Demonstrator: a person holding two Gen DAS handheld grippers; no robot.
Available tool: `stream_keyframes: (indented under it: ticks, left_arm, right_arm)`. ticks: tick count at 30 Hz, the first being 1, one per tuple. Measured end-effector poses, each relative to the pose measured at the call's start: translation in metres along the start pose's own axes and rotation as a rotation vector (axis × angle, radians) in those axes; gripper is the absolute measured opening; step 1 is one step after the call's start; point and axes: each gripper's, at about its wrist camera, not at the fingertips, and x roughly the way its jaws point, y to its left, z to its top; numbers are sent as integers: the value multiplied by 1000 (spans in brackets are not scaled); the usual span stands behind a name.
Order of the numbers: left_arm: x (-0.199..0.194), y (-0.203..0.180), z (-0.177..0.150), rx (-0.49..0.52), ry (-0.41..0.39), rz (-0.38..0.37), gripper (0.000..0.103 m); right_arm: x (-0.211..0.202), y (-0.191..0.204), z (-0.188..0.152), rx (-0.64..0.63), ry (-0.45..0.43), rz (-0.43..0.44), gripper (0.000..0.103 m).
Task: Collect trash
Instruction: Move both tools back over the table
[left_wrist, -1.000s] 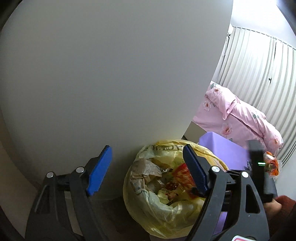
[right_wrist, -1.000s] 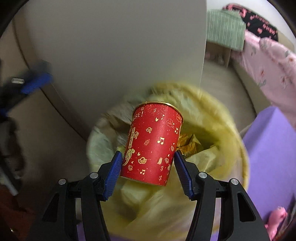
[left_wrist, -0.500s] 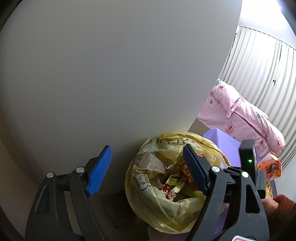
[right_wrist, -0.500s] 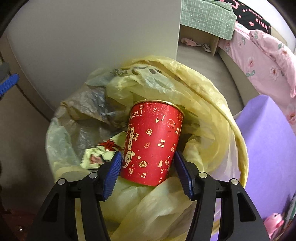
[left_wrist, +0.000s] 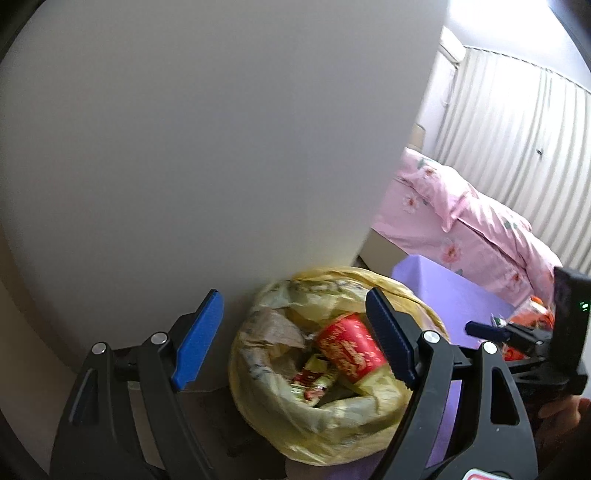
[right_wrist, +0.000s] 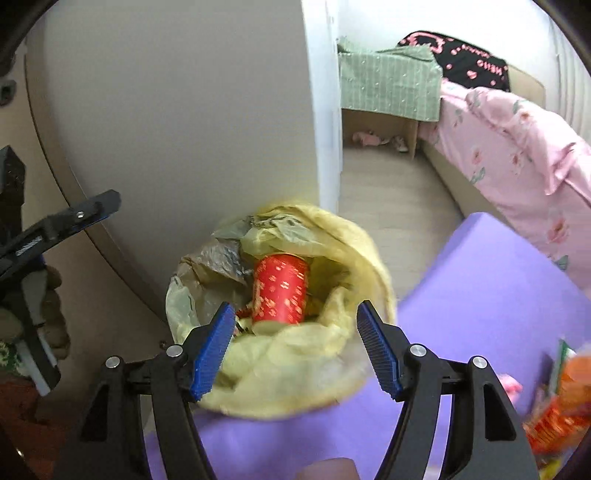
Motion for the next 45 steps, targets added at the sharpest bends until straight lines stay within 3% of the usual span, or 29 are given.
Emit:
stream_keyframes:
  ticks: [8,17,20,26,32,35,41,45]
  left_arm:
    - [15,-69,-19,96,56,-144,75]
    - [41,-170,-44,240,159,-410,75]
    - [45,-191,-54,283,192,-464,75]
    - [59,-220,-83,337,280,-484,75]
    - [68,-225,-95,345,326,-477,75]
    - [68,-223,-99,356,338,-478,75]
    - [74,-226,-104,365,360,-492,75]
    - [82,-250,-88,407,316,-592,75]
  right_arm:
    - [-72,-31,-37,9,-95,-238,65]
    - [-167,-116,-95,208,-174,-442,65]
    - [-188,-143,-116,296,-169,-503,65]
    - [-194,-157,-157,397,-120,-496,65]
    - [-157,-138,-172,445,-97,-364,65]
    - [-142,-135,-173,448,-80,-369,65]
    - [-131,-142,-182,416,-11,-473,65]
    - [-140,-154,-195,461,-4,-495,65]
